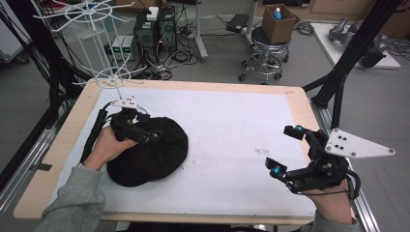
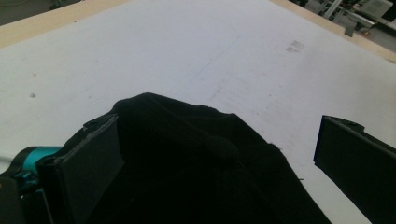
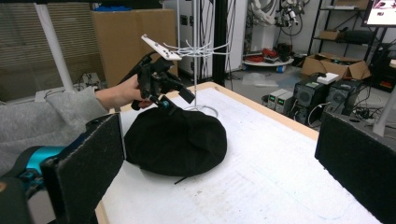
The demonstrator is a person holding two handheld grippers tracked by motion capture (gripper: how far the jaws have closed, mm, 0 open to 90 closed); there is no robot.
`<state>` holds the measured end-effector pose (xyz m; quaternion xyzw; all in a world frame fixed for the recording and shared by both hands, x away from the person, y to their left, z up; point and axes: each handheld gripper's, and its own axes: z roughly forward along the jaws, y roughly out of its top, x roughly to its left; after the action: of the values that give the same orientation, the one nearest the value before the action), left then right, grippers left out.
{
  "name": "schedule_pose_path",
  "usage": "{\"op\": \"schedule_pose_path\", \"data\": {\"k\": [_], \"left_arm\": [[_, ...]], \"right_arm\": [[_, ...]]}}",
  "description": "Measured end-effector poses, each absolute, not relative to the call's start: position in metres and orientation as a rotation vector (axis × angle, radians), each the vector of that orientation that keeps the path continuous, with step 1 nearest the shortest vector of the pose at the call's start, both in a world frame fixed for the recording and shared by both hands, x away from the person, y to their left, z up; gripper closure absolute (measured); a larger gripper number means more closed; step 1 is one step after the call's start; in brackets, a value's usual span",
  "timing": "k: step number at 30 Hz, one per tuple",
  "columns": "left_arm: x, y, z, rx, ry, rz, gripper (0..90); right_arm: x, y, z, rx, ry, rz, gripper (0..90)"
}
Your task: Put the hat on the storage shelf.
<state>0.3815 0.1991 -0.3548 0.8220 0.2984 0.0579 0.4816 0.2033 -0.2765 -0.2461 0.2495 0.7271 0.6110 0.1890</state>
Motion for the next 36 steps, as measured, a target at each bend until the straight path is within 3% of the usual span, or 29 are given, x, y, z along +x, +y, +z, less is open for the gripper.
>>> {"op": "schedule_pose_path", "data": {"k": [22,32,36], "left_arm": [[0.391,0.189,-0.373,2.135,0.775,0.144,3.7],[0.392,0.190,-0.374,2.155,0.783,0.124,16.7],[0.392,0.189,-0.375,2.176,0.781,0.125,25.9]], "right_arm": [[0.203,-0.277,-0.247,0.697,2.061,1.715,0.8],[0.204,-0.276,-0.247,0.692,2.069,1.713,0.7],[0.205,-0.276,-0.248,0.702,2.058,1.716,0.7]]}}
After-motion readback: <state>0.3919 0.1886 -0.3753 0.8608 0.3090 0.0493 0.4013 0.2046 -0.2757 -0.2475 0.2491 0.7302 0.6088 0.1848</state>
